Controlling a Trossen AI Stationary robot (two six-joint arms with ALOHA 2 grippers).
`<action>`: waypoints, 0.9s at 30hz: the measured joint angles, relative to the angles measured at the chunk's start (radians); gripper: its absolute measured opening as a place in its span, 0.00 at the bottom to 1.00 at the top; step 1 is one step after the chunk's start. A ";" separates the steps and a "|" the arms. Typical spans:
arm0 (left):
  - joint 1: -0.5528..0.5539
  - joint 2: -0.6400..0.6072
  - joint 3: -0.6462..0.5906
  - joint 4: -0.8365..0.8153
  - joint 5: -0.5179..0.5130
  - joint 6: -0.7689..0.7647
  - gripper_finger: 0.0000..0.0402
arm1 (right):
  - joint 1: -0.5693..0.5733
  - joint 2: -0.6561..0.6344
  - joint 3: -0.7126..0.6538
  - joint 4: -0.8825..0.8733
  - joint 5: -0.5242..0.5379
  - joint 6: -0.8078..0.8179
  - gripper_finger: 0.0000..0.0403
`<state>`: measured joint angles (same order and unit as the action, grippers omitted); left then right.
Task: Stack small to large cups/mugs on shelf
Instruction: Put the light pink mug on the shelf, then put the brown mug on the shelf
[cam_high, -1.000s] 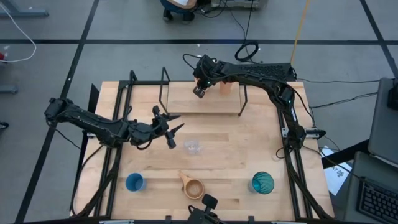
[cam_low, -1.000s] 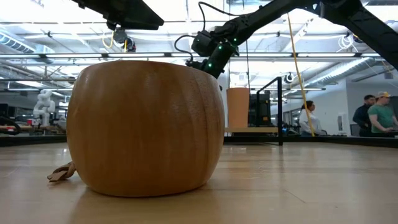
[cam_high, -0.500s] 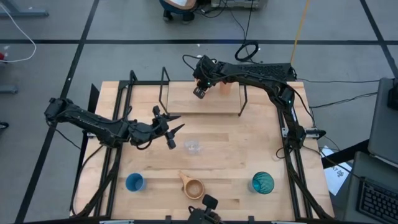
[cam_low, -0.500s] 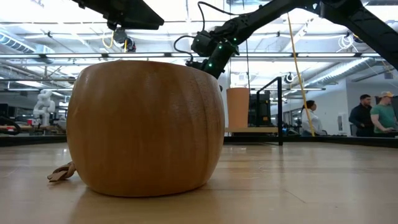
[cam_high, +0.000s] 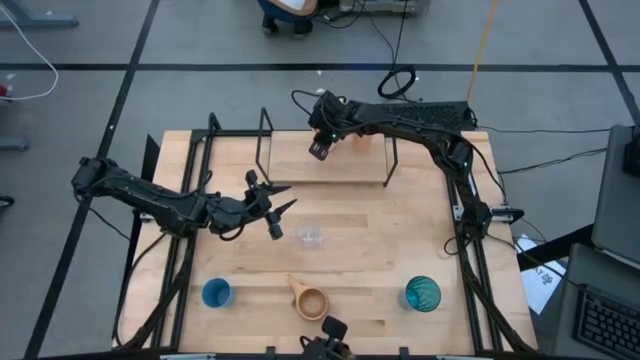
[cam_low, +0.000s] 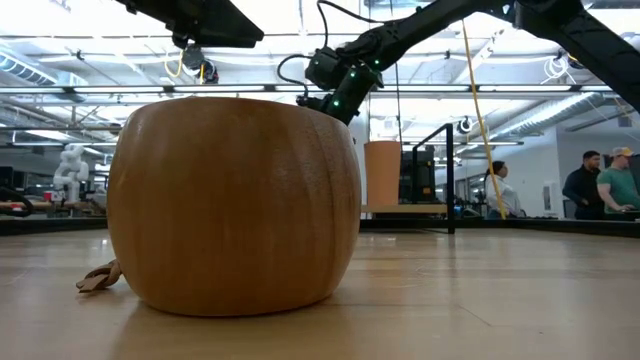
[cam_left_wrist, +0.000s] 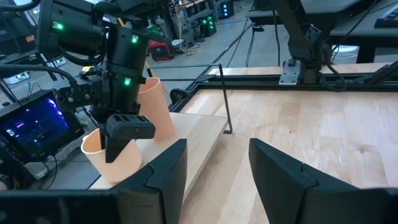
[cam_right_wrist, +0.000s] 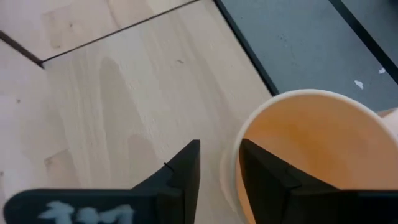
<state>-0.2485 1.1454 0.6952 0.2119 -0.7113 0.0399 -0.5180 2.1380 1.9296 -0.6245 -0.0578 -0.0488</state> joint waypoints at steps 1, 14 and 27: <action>0.000 0.000 0.000 0.000 0.000 0.000 0.44 | 0.004 0.000 0.000 0.001 0.000 0.000 0.26; 0.000 0.000 0.000 -0.001 0.004 -0.002 0.44 | 0.022 -0.004 0.000 0.006 0.000 0.005 0.26; -0.003 0.000 0.000 -0.010 0.005 -0.019 0.44 | 0.072 -0.182 0.001 -0.077 0.005 0.033 0.47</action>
<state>-0.2516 1.1454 0.6952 0.2016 -0.7059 0.0210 -0.4464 1.9557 1.9301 -0.7015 -0.0529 -0.0154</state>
